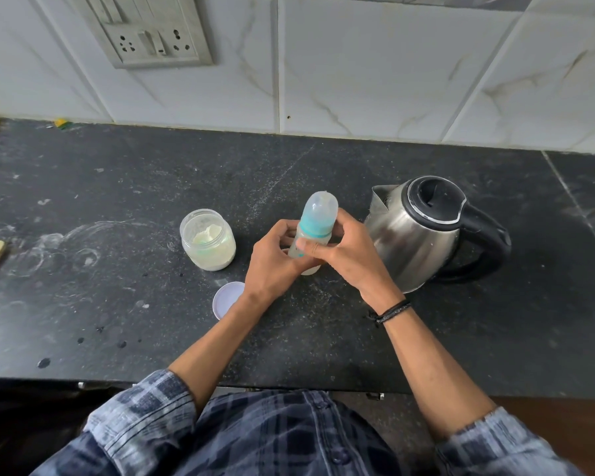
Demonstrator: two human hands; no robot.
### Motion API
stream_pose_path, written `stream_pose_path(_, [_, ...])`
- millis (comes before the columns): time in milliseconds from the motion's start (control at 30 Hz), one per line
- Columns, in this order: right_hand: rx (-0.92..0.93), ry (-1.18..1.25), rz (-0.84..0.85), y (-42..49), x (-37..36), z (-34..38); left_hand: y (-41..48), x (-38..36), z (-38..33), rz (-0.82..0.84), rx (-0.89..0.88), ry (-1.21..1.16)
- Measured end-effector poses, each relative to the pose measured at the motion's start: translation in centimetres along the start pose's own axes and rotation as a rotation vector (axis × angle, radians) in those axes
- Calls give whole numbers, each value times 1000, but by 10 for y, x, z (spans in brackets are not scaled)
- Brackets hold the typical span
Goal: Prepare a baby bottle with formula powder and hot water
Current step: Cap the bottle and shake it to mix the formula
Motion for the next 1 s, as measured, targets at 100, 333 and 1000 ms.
stream_pose_path(100, [2, -51, -22, -1, -3, -4, 0, -1, -3, 1, -19, 17])
stream_pose_path(333, [-33, -106, -8, 2, -2, -9, -2, -2, 7, 42, 19, 35])
stream_pose_path(1000, [165, 596, -116, 4, 0, 57, -4, -24, 72, 625, 171, 834])
Point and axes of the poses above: each hand's wrist, its own y-axis towards the middle knuckle, its own x-axis out of the back of the hand, z = x × y, the point moved 2 cm from there along y, towards the middle knuckle, and after that the axes turned 8 degrees about z, right-handed, at the moved point
